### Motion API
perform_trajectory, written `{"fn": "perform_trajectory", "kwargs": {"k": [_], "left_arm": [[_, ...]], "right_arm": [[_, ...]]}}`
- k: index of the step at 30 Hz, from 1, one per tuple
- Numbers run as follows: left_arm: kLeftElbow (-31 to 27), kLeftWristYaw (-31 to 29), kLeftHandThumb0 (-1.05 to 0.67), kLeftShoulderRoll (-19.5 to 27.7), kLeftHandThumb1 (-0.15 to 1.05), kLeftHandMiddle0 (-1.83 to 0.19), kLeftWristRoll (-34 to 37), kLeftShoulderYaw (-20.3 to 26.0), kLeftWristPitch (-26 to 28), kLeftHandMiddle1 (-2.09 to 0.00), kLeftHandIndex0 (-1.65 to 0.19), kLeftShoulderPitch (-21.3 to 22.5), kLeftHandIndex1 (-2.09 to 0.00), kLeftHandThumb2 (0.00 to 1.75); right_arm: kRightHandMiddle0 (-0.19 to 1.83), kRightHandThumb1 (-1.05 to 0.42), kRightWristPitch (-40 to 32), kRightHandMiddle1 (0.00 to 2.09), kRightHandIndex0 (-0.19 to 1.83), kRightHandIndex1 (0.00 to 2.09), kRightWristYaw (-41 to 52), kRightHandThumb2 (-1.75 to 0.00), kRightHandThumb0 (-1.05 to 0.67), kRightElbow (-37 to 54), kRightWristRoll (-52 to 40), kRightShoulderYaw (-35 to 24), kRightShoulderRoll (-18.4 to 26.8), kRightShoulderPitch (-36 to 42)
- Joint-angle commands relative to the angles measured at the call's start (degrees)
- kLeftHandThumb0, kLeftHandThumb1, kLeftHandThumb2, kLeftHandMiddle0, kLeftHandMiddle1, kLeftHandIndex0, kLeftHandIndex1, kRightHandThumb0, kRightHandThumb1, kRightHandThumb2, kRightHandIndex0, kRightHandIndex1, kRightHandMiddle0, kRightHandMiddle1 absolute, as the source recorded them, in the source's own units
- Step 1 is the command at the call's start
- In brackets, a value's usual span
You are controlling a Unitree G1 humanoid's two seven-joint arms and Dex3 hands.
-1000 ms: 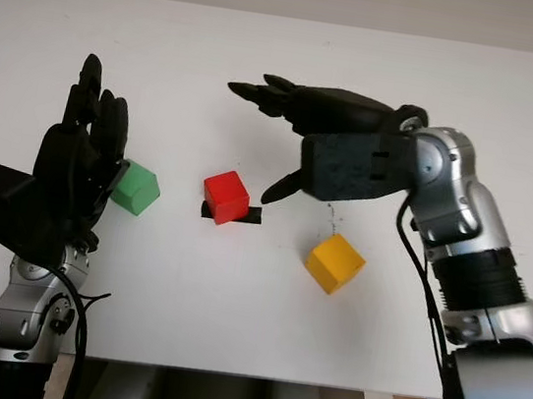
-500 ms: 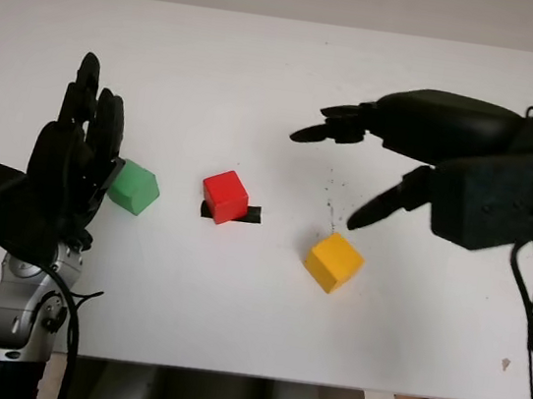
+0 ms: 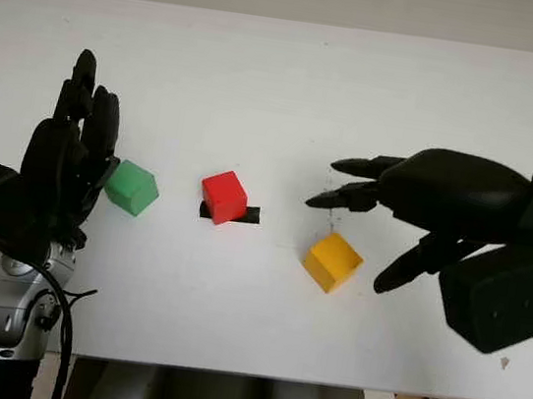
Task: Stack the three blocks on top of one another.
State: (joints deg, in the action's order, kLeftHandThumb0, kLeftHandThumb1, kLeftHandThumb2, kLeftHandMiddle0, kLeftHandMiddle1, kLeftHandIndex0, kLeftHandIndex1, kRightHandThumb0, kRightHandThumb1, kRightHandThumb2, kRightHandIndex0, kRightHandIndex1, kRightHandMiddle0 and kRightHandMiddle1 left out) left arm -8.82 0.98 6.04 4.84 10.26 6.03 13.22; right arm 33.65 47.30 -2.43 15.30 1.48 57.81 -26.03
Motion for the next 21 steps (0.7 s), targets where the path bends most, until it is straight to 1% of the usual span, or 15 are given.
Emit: {"fn": "perform_trajectory", "kwargs": {"k": [1, 4, 8, 11, 17, 21], "left_arm": [[-1.28, -0.39, -0.67, 0.61, 1.05, 0.14, 0.37, 0.26, 0.16, -0.05, 0.09, -0.44, -0.04, 0.53], [-1.46, -0.26, -0.68, 0.69, 1.05, 0.14, 0.24, 0.24, 0.38, -0.05, 0.09, -0.46, -0.05, 0.54], [-1.82, -0.26, -0.67, 0.32, 1.05, 0.14, 1.15, 0.55, 0.57, -0.05, 0.09, -0.71, -0.05, 0.52], [-1.95, -0.22, -0.66, 0.79, 1.05, 0.15, 0.72, 0.39, 0.61, -0.05, 0.10, -0.86, -0.05, 0.54], [-2.51, -0.59, -0.67, 1.20, 1.05, 0.16, 1.04, 0.51, 1.14, -0.05, 0.11, -1.18, -0.04, 0.54], [-2.84, -0.71, -0.67, 1.06, 1.05, 0.16, 1.38, 0.61, 1.38, -0.05, 0.11, -1.34, -0.05, 0.53]], "right_arm": [[0.33, -0.84, 1.71, 0.04, 0.07, 0.03, -2.04, -0.05, -0.62, -0.75, 1.63, 0.28, 0.06, 0.66], [0.34, -0.84, 3.79, 0.05, 0.08, 0.04, -4.99, -0.05, -0.62, -2.44, 3.50, 1.01, -0.90, 0.68], [0.40, -0.82, 9.93, 0.08, 0.11, 0.06, -11.65, -0.05, -0.60, -7.37, 6.02, 1.86, -3.22, 0.59], [0.43, -0.83, 12.43, 0.10, 0.11, 0.06, -14.68, -0.05, -0.60, -10.17, 7.86, 2.77, -3.75, -0.40], [0.47, -0.84, 13.96, 0.12, 0.15, 0.07, -17.45, -0.05, -0.55, -12.85, 9.64, 3.73, -3.79, -1.59], [0.49, -0.84, 14.23, 0.15, 0.16, 0.07, -17.60, -0.06, -0.53, -14.03, 9.68, 4.71, -3.57, -2.28]]}}
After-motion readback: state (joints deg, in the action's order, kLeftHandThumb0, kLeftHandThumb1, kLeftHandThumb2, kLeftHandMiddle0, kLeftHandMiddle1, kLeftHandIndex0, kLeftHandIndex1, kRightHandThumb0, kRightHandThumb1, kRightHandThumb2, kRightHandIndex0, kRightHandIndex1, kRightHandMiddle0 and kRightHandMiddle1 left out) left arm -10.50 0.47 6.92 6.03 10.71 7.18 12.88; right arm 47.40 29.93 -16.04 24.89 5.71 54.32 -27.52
